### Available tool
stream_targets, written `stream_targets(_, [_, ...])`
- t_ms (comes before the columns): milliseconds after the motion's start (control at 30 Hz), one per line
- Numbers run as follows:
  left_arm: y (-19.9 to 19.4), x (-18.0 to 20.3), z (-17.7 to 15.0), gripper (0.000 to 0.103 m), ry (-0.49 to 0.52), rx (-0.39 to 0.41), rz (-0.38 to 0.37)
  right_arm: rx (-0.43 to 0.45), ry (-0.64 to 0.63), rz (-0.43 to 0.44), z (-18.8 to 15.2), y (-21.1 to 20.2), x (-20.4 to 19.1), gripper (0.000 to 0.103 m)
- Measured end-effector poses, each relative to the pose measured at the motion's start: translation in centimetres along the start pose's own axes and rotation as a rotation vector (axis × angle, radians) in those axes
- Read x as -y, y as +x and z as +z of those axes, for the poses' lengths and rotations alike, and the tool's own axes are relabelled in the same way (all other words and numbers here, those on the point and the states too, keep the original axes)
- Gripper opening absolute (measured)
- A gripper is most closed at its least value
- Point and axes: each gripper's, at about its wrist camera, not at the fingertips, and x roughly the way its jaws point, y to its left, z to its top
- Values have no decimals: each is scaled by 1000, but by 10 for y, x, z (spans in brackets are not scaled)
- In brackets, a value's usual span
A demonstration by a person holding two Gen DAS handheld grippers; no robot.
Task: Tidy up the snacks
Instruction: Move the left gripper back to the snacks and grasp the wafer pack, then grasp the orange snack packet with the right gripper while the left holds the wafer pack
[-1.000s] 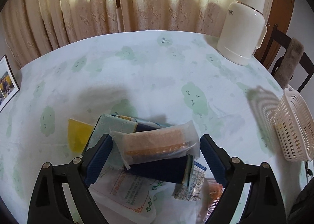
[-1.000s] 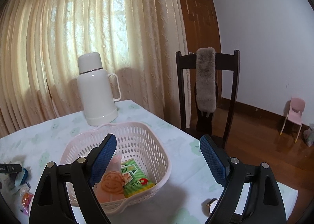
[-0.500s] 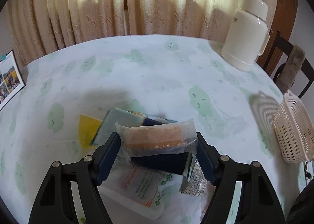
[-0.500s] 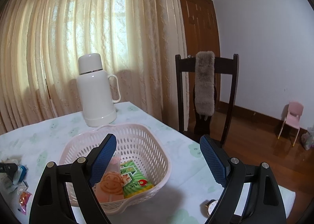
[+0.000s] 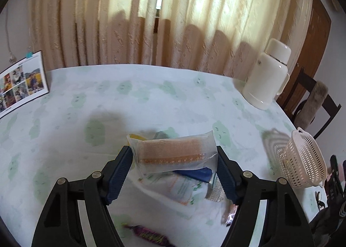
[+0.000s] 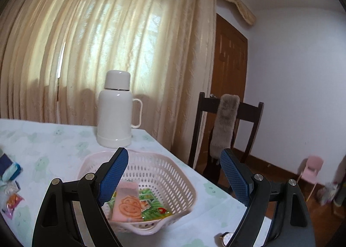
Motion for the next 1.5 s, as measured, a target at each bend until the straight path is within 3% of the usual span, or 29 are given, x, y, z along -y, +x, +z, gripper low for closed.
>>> stream_targets(200, [-11, -22, -9, 71, -29, 6, 10, 31, -29, 155, 7, -44, -36, 88])
stream_targets(300, [-12, -29, -15, 71, -36, -4, 8, -8, -79, 309, 5, -58, -65, 90])
stream_targets(400, [-13, -37, -20, 71, -46, -12, 3, -133, -115, 485, -5, -56, -96, 90])
stream_targets(533, [-14, -43, -25, 72, -55, -14, 2, -290, -153, 640, -15, -50, -131, 90])
stream_targets(667, [-17, -45, -28, 72, -42, -6, 23, -420, -179, 718, -25, -40, -160, 84])
stream_targets(800, [-19, -46, -31, 72, -34, -6, 24, -528, -194, 753, -35, -29, -182, 64])
stream_targets(933, [-21, -45, -32, 72, -31, -5, 16, -591, -207, 745, -43, -13, -195, 54])
stream_targets(1200, [-20, -38, -36, 72, -15, -13, 8, -628, -225, 715, -46, -2, -201, 31])
stream_targets(1300, [-18, -38, -37, 72, -15, -19, 9, -628, -214, 711, -45, 0, -199, 26])
stream_targets(1500, [-15, -33, -39, 72, -8, -29, 9, -601, -164, 726, -38, -4, -189, 25])
